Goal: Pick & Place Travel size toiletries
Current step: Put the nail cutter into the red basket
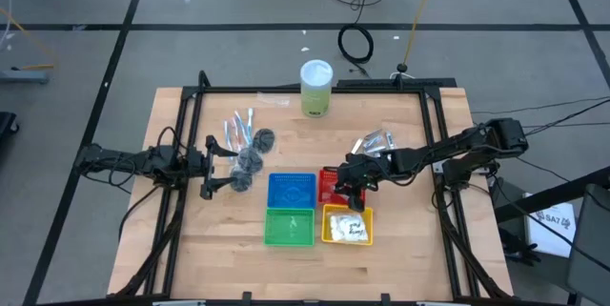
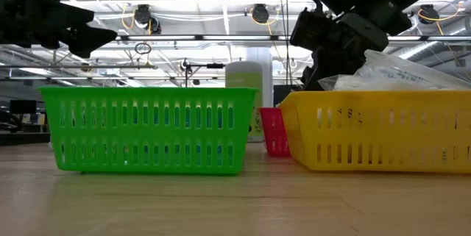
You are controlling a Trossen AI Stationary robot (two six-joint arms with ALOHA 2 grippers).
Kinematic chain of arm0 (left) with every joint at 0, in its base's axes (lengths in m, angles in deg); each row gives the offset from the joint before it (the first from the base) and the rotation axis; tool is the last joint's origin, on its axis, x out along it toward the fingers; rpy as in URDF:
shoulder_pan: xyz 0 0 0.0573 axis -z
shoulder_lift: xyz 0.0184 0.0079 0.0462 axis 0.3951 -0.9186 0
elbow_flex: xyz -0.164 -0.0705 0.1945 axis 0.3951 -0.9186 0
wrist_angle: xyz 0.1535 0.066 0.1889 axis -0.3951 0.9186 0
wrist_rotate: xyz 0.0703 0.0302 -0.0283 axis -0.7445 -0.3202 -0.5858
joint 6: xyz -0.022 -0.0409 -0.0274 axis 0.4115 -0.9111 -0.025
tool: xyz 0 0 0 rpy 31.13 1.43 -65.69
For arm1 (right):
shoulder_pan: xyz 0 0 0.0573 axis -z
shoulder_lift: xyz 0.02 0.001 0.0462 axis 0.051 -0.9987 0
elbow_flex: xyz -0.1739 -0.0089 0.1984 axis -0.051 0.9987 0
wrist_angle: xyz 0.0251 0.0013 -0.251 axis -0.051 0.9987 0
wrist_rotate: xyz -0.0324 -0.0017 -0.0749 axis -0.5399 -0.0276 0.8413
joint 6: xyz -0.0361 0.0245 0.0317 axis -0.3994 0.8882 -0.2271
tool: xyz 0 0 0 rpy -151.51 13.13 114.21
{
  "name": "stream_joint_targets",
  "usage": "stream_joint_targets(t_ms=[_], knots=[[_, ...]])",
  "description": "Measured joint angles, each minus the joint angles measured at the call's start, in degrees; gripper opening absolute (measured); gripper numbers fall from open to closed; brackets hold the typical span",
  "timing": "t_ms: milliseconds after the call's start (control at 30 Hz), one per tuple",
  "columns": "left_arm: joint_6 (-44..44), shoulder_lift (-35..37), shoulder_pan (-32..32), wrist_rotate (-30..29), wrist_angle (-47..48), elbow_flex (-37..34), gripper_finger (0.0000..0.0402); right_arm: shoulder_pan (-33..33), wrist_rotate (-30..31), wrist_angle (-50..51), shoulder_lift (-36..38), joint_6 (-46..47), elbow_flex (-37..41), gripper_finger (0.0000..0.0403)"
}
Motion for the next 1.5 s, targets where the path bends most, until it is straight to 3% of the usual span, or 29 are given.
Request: stream_joint_targets(t_ms=[467, 733, 833, 967, 1167, 1500], knots=[[0.0, 0.0, 0.0, 0.0, 0.0, 0.0, 0.0347, 0.1, 0.0, 0.0, 0.9, -0.2, 0.0, 0.0160], [0.0, 0.0, 0.0, 0.0, 0.0, 0.0, 0.0347, 1.9, 0.5, 6.0, 10.4, -1.9, 0.0, 0.0163], [0.0, 0.0, 0.0, 0.0, 0.0, 0.0, 0.0347, 2.8, 5.1, 10.6, 15.1, -2.2, 0.0, 0.0160], [0.0, 0.0, 0.0, 0.0, 0.0, 0.0, 0.0347, 3.8, 16.6, 18.1, 19.9, -1.4, 0.0, 0.0161], [0.0, 0.0, 0.0, 0.0, 0.0, 0.0, 0.0347, 5.4, 29.5, 25.9, 22.9, 3.0, 0.0, 0.0161], [0.0, 0.0, 0.0, 0.0, 0.0, 0.0, 0.0347, 10.2, 31.8, 30.0, 23.3, 7.4, 0.1, 0.0161]])
